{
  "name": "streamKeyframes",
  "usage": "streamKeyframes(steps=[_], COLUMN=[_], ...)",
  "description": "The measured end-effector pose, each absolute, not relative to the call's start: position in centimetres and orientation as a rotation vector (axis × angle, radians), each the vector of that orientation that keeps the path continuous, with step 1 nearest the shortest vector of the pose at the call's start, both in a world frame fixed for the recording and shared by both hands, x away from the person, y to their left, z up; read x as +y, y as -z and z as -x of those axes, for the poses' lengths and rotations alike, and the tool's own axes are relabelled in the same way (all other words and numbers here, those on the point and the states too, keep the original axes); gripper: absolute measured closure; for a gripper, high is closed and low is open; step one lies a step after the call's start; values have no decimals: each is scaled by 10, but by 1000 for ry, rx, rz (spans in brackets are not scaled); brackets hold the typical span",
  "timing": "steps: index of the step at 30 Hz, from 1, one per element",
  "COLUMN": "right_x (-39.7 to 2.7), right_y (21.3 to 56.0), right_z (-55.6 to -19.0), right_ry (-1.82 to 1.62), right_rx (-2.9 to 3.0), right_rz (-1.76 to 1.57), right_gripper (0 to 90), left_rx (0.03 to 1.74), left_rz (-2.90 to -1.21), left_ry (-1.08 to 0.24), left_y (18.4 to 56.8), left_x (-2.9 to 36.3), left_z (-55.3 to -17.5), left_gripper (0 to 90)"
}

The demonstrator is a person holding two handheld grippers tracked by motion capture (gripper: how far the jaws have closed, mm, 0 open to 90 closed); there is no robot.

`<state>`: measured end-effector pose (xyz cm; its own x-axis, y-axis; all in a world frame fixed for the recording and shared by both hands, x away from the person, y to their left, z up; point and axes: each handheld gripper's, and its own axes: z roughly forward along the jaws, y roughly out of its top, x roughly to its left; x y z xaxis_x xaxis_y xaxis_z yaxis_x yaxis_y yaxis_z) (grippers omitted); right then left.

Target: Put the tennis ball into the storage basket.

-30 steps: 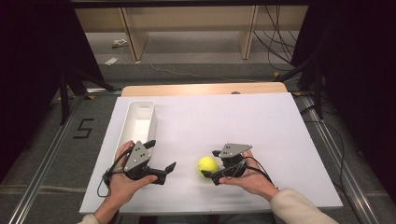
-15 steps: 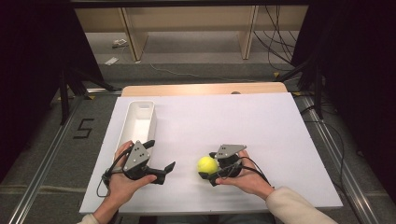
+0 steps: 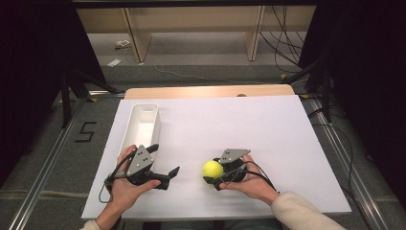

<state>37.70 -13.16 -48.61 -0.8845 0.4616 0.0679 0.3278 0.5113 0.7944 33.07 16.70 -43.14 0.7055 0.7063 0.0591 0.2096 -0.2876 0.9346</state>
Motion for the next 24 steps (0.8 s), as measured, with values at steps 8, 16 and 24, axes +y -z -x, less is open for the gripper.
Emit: streamKeyframes(steps=[8,16,24], right_x=[-131,-132,-133], right_y=[485,483,475], right_z=[-378,-379,-380], right_ry=[-1287,-1287,-1319], right_rx=[2607,2608,2557], right_rz=[-685,-687,-679], right_gripper=[259,263,264], left_rx=[716,714,714], left_rz=[-1836,-1834,-1831], left_ry=[-576,-574,-575], left_y=[431,431,430], left_x=[167,168,168], left_z=[-329,-328,-327], left_gripper=[0,0,0])
